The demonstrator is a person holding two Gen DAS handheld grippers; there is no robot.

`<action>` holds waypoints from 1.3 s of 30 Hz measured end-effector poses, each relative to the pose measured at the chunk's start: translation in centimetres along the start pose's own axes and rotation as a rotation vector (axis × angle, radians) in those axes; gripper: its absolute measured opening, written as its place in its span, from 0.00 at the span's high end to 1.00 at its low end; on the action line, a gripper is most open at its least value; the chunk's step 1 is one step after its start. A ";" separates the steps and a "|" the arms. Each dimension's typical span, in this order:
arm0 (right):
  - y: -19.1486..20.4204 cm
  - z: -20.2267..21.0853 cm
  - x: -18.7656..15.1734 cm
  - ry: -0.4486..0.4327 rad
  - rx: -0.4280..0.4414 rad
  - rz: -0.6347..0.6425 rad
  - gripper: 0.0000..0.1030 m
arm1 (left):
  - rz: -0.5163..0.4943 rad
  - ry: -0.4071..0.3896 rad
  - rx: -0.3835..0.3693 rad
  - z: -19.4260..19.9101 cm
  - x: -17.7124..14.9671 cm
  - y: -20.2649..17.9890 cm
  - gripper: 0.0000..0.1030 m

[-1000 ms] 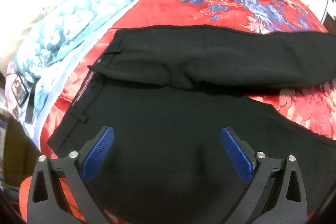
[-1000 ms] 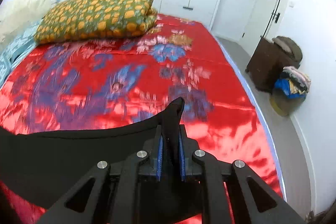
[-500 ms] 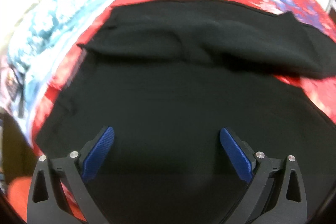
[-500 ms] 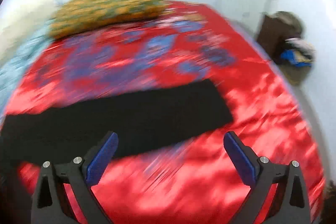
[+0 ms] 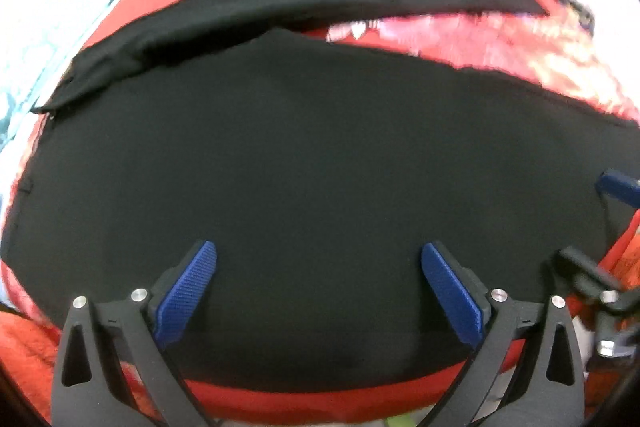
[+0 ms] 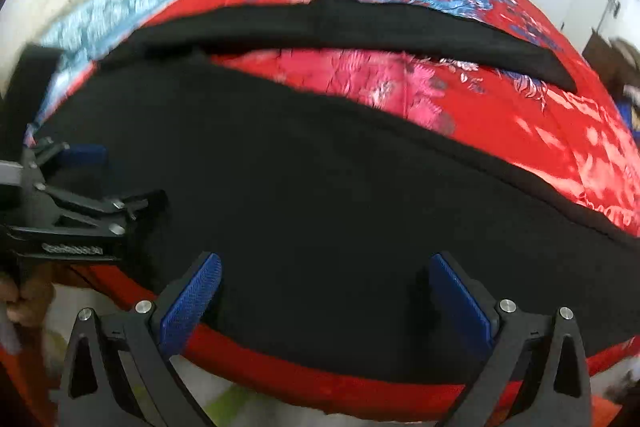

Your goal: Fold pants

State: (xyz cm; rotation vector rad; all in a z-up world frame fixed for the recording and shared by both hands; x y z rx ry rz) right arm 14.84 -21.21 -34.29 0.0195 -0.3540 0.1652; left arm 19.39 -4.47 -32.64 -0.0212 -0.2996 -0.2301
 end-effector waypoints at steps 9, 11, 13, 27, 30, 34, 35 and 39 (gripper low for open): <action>-1.2 -0.9 -0.7 -0.055 -0.029 -0.042 0.00 | -0.039 -0.005 -0.056 0.0 -0.6 0.4 0.00; -1.0 -0.8 -0.9 -0.063 -0.030 -0.043 0.00 | -0.043 -0.010 -0.063 -0.2 -0.5 0.5 0.00; -0.9 -0.7 -1.0 -0.067 -0.037 -0.048 0.00 | -0.044 -0.016 -0.062 -0.2 -0.6 0.1 0.00; -0.8 -0.7 -1.1 -0.093 -0.051 -0.065 0.00 | -0.066 -0.028 -0.074 0.0 -0.7 0.1 0.00; -0.8 -0.7 -1.2 -0.089 -0.055 -0.060 0.00 | -0.067 -0.021 -0.072 -0.1 -0.7 0.0 0.00; -0.8 -0.8 -1.2 -0.078 -0.056 -0.052 0.00 | -0.069 -0.016 -0.071 -0.1 -0.7 0.0 0.00; -0.8 -0.8 -1.2 -0.078 -0.057 -0.051 0.00 | -0.070 -0.017 -0.071 -0.1 -0.7 0.0 0.00; -0.7 -0.8 -1.2 -0.078 -0.065 -0.049 0.00 | -0.072 -0.028 -0.076 0.0 -0.8 0.0 0.00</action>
Point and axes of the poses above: each gripper's, at about its wrist camera, not at the fingertips, and z roughly against the way its jaws point, y to its left, x to its top, the point moved 9 cm from there along -z, roughly the way its jaws point, and after that the axes turned 9 degrees about y, right-handed, at the moved point
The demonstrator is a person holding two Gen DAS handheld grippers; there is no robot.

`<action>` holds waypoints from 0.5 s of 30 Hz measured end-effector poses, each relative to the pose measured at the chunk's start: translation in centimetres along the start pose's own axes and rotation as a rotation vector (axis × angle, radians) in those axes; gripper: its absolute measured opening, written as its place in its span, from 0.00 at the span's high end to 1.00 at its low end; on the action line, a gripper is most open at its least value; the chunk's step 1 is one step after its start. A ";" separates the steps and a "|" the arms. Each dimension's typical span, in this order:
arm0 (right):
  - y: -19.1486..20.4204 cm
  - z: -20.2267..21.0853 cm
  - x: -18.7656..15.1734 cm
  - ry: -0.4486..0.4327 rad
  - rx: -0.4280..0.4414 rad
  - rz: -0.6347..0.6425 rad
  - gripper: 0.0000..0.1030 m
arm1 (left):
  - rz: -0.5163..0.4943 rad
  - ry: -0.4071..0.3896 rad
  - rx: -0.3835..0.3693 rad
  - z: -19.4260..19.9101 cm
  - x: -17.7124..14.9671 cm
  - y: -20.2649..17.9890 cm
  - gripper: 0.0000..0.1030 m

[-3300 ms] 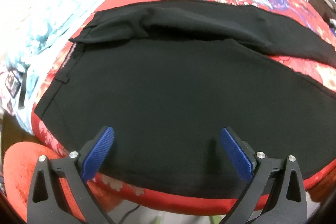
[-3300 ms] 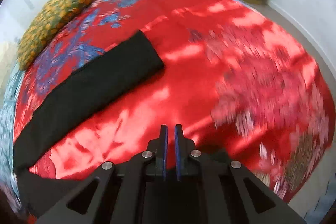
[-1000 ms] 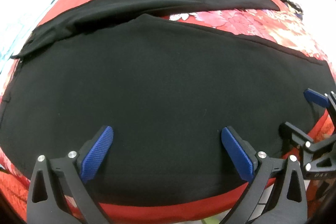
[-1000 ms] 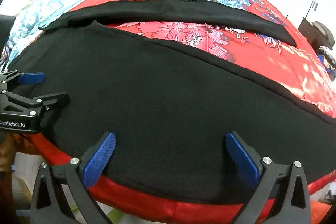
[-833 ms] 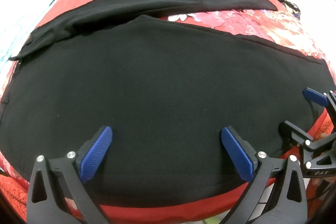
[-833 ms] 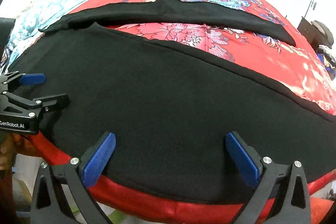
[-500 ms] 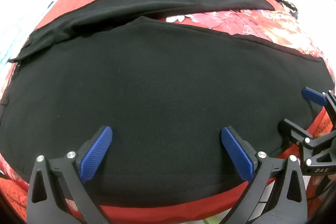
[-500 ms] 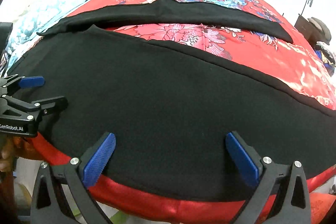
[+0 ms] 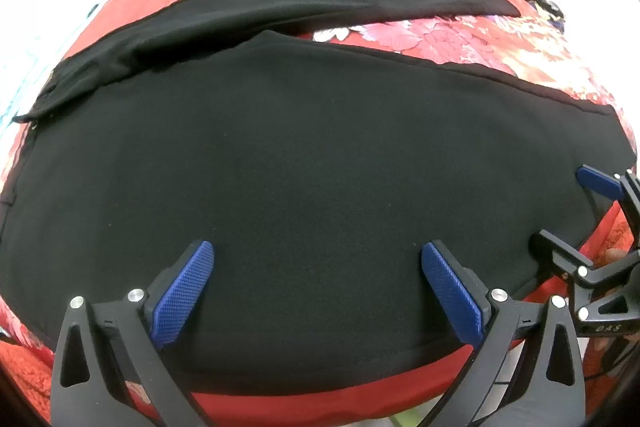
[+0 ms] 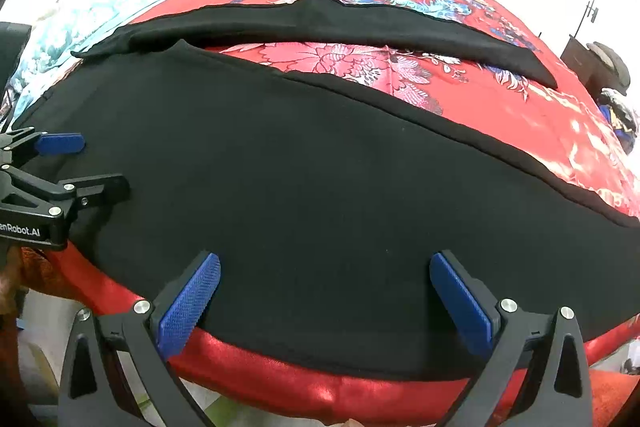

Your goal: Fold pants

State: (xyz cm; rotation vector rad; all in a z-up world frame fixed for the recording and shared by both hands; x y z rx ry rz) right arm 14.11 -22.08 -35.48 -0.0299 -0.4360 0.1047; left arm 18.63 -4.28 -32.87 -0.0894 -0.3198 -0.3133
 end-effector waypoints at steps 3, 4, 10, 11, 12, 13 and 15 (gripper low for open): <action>0.1 0.0 -0.1 -0.003 -0.004 0.003 0.00 | 0.000 -0.007 -0.002 0.1 0.0 0.0 0.00; 0.1 0.0 -0.1 -0.005 -0.004 0.004 0.00 | 0.000 -0.009 -0.001 0.1 0.0 -0.1 0.00; 0.0 0.1 -0.1 -0.012 -0.009 0.009 0.00 | 0.004 -0.059 0.005 0.3 -0.1 -0.1 0.00; 0.0 0.0 -0.1 -0.012 -0.008 0.009 0.00 | 0.002 -0.058 0.007 0.3 -0.1 -0.2 0.00; 0.0 0.0 -0.1 -0.008 -0.006 0.012 0.00 | 0.001 -0.053 0.006 0.3 0.0 -0.2 0.00; 0.0 0.1 -0.1 -0.002 -0.002 0.013 0.00 | 0.000 -0.044 0.006 0.5 0.0 -0.2 0.00; -0.2 0.6 0.2 -0.002 0.012 -0.001 0.00 | 0.009 -0.036 0.015 0.9 0.2 0.0 0.01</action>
Point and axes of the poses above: each gripper's, at about its wrist camera, not at the fingertips, and z roughly against the way its jaws point, y to its left, x to its top, the point moved 9 cm from there along -z, roughly the way its jaws point, and after that the axes turned 9 degrees about y, right-handed, at the moved point
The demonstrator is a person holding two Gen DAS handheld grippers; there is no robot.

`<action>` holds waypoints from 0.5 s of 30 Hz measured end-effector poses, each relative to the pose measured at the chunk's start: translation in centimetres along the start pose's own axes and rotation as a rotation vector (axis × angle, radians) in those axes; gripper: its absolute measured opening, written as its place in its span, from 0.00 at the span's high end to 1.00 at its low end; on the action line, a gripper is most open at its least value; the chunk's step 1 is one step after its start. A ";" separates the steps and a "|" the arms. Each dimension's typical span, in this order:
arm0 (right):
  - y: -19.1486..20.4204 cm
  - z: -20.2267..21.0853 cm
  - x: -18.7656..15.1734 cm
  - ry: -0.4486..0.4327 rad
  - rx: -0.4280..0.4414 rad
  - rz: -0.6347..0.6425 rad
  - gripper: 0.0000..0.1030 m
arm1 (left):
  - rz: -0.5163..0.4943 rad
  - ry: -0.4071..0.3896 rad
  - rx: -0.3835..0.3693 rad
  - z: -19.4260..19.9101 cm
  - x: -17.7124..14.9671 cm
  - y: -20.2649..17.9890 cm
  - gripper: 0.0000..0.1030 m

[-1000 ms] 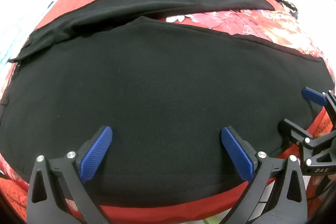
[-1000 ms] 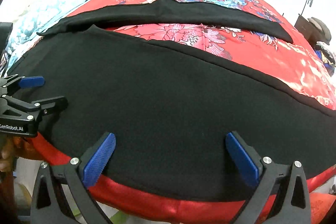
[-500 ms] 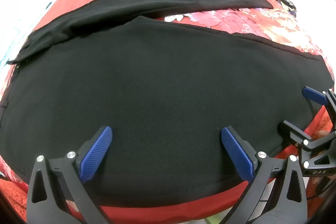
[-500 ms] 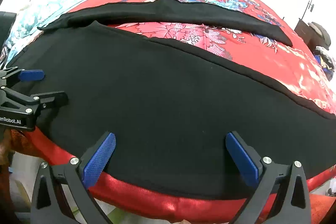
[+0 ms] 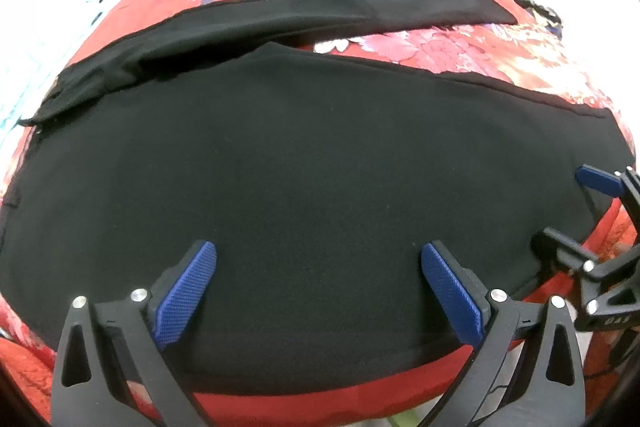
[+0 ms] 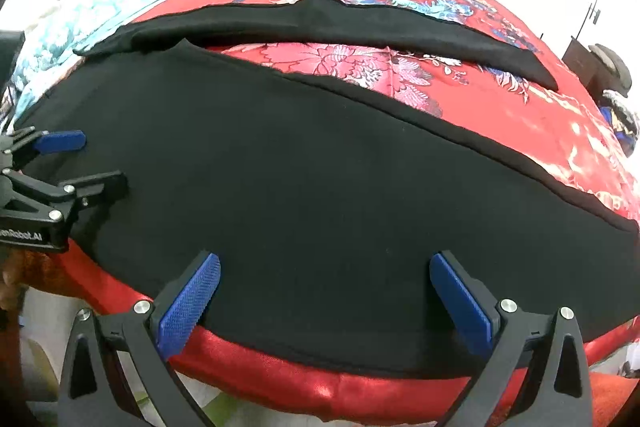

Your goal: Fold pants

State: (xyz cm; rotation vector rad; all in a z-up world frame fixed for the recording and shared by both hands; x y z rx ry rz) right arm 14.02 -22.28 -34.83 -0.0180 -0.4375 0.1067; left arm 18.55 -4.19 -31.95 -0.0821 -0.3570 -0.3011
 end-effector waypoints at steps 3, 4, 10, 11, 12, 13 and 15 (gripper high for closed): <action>-1.1 2.0 0.9 -0.060 0.010 -0.067 0.00 | 0.026 -0.047 0.017 1.6 0.5 0.6 0.01; -1.8 3.0 1.3 -0.093 0.000 -0.092 0.00 | 0.033 -0.073 0.017 2.5 0.7 0.8 0.01; -6.9 7.8 2.3 -0.234 -0.080 -0.250 0.00 | 0.081 -0.245 0.083 7.8 1.7 2.6 0.01; -8.0 8.5 2.2 -0.248 -0.089 -0.290 0.00 | 0.088 -0.266 0.095 8.5 1.8 3.0 0.01; -8.9 9.1 2.1 -0.259 -0.096 -0.319 0.00 | 0.098 -0.286 0.110 9.1 2.0 3.5 0.01; -9.8 9.7 1.9 -0.271 -0.108 -0.346 0.00 | 0.112 -0.301 0.126 9.6 2.1 4.0 0.01; -11.0 10.9 1.6 -0.287 -0.129 -0.379 0.00 | 0.151 -0.317 0.155 10.4 2.3 5.1 0.01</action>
Point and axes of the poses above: each gripper's, at about its wrist camera, not at the fingertips, and z roughly against the way its jaws point, y to its left, x to its top, the point moved 9 cm from there along -z, roughly the way its jaws point, and after that the axes turned 9 degrees about y, right-handed, at the moved point
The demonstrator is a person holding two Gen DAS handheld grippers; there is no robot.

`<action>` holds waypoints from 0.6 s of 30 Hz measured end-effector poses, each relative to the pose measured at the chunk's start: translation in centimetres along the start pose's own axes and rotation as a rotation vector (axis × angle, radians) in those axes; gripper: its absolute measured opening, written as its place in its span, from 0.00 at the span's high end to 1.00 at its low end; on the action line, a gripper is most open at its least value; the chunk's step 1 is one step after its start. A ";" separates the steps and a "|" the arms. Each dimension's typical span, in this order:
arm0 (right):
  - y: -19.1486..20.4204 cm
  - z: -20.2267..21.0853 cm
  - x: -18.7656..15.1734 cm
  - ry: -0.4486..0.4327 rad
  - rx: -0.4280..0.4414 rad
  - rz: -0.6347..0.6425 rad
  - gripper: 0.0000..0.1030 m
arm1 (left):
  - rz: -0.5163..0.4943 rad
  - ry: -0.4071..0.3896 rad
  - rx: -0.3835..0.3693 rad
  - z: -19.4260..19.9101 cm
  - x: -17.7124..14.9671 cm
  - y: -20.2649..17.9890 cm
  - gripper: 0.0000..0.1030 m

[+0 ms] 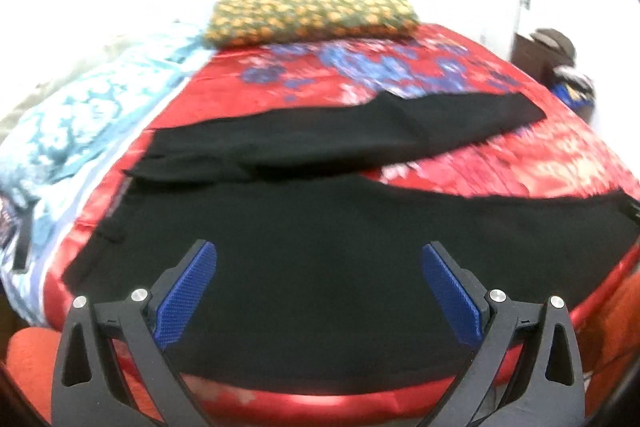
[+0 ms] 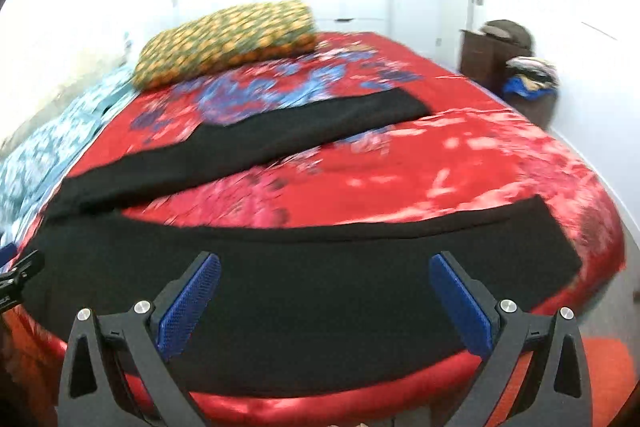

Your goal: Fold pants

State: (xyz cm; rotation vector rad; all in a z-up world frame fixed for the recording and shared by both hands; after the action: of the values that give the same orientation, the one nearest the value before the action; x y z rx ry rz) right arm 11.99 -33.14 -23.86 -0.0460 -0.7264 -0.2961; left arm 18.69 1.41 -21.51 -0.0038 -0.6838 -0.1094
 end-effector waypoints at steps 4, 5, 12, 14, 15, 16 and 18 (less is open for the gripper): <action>-1.1 2.4 0.9 -0.055 -0.024 -0.003 0.00 | 0.067 -0.041 0.030 1.3 0.8 1.9 0.01; -1.1 2.8 0.9 -0.067 -0.025 0.004 0.00 | 0.078 -0.052 0.034 1.7 0.9 2.3 0.01; 0.0 3.7 0.6 -0.091 -0.034 0.064 0.00 | 0.128 -0.058 0.035 2.1 0.9 3.8 0.01; 0.6 3.7 0.4 -0.092 -0.033 0.086 0.00 | 0.143 -0.048 0.033 1.9 0.7 4.1 0.01; 1.0 3.7 0.2 -0.093 -0.035 0.100 0.00 | 0.148 -0.050 0.032 1.9 0.7 4.1 0.01; 1.2 3.7 0.1 -0.095 -0.034 0.110 0.00 | 0.151 -0.054 0.034 1.9 0.7 4.3 0.01; 1.6 3.7 0.1 -0.096 -0.032 0.129 0.00 | 0.151 -0.061 0.039 2.2 0.7 4.4 0.01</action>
State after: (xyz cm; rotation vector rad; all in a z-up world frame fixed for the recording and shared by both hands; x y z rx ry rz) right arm 10.13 -31.08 -20.98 -0.1380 -0.8101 -0.1831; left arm 18.29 5.81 -19.28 -0.0214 -0.7443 0.0494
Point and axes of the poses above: each gripper's, at about its wrist camera, not at the fingertips, and z roughly against the way its jaws point, y to its left, x to its top, the point moved 9 cm from there along -z, roughly the way its jaws point, and after that the axes turned 9 degrees about y, right-handed, at the moved point
